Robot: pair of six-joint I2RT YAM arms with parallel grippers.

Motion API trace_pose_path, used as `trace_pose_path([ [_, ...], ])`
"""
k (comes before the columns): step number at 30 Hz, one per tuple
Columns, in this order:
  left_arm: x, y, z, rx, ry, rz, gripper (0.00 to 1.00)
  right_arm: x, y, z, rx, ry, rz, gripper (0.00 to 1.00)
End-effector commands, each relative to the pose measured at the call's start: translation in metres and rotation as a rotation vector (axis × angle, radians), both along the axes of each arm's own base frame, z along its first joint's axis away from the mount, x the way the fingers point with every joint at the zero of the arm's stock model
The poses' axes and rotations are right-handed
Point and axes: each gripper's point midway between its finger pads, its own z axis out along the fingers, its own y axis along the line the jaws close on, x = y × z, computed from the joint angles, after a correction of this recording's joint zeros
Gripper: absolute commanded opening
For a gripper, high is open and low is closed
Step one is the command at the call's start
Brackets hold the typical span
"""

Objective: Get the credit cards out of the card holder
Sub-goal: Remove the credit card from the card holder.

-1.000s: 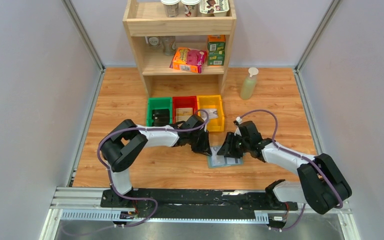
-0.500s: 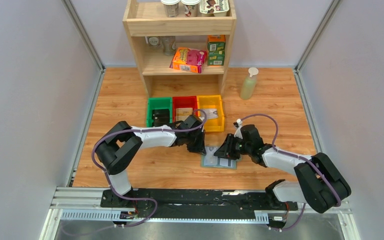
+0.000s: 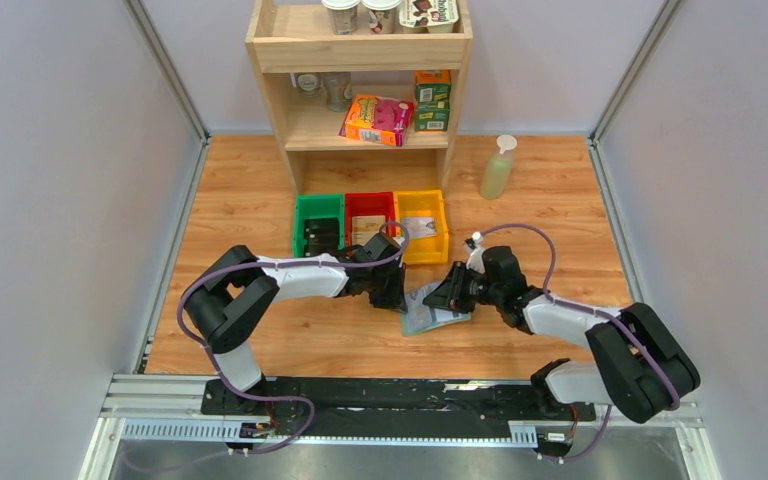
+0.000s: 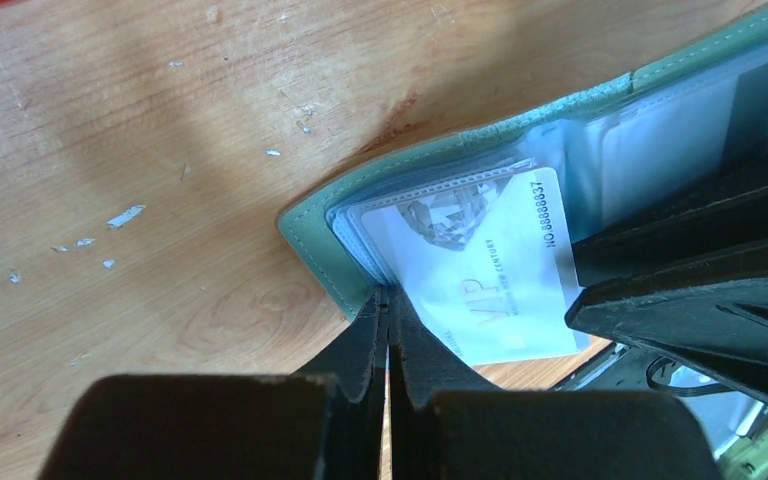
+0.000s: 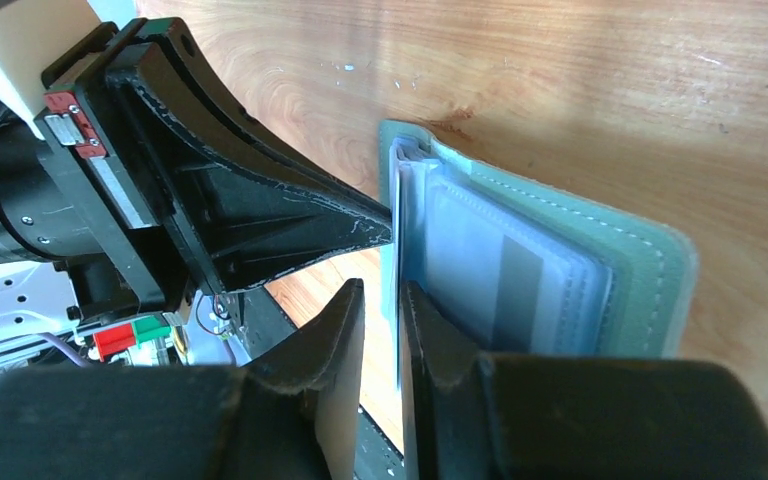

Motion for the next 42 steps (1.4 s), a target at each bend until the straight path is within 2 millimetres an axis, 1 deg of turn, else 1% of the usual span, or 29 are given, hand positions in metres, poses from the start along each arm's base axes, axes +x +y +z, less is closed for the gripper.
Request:
trace_pose_path([
  [1, -0.011, 0.008, -0.004, 0.033, 0.011, -0.026, 0.0, 0.003, 0.015, 0.012, 0.07, -0.032, 0.055, 0.2],
  [5, -0.011, 0.008, 0.0, 0.029, 0.0, -0.027, 0.0, 0.002, 0.017, -0.001, 0.064, 0.011, 0.068, 0.22],
  [10, -0.011, 0.007, 0.001, 0.027, -0.006, -0.029, 0.0, 0.002, 0.024, -0.009, 0.085, 0.039, 0.076, 0.24],
  [13, -0.011, 0.005, -0.001, 0.026, 0.0, -0.034, 0.0, 0.002, 0.03, -0.009, 0.094, 0.046, 0.087, 0.28],
  [19, -0.014, 0.005, -0.005, 0.034, 0.011, -0.041, 0.0, 0.004, 0.043, 0.002, 0.163, 0.039, 0.112, 0.28],
  [22, -0.014, 0.007, -0.007, 0.045, 0.01, -0.044, 0.0, 0.002, 0.047, 0.01, 0.198, 0.038, 0.137, 0.25],
  [26, -0.012, 0.014, -0.007, 0.085, -0.007, -0.05, 0.0, -0.004, 0.045, 0.018, 0.212, 0.025, 0.151, 0.21],
  [29, -0.007, 0.019, -0.005, 0.119, -0.034, -0.053, 0.0, -0.008, 0.041, 0.019, 0.187, 0.015, 0.164, 0.18],
  [32, -0.004, 0.021, -0.002, 0.138, -0.051, -0.056, 0.0, -0.008, 0.039, 0.021, 0.16, -0.01, 0.175, 0.11],
  [36, 0.002, 0.021, 0.002, 0.152, -0.073, -0.055, 0.0, -0.012, 0.039, 0.016, 0.133, -0.006, 0.193, 0.08],
  [39, 0.005, 0.02, 0.006, 0.156, -0.087, -0.052, 0.0, -0.016, 0.041, 0.009, 0.125, 0.016, 0.207, 0.07],
  [42, 0.007, 0.018, 0.009, 0.148, -0.095, -0.052, 0.0, -0.018, 0.043, 0.003, 0.115, 0.029, 0.213, 0.12],
])
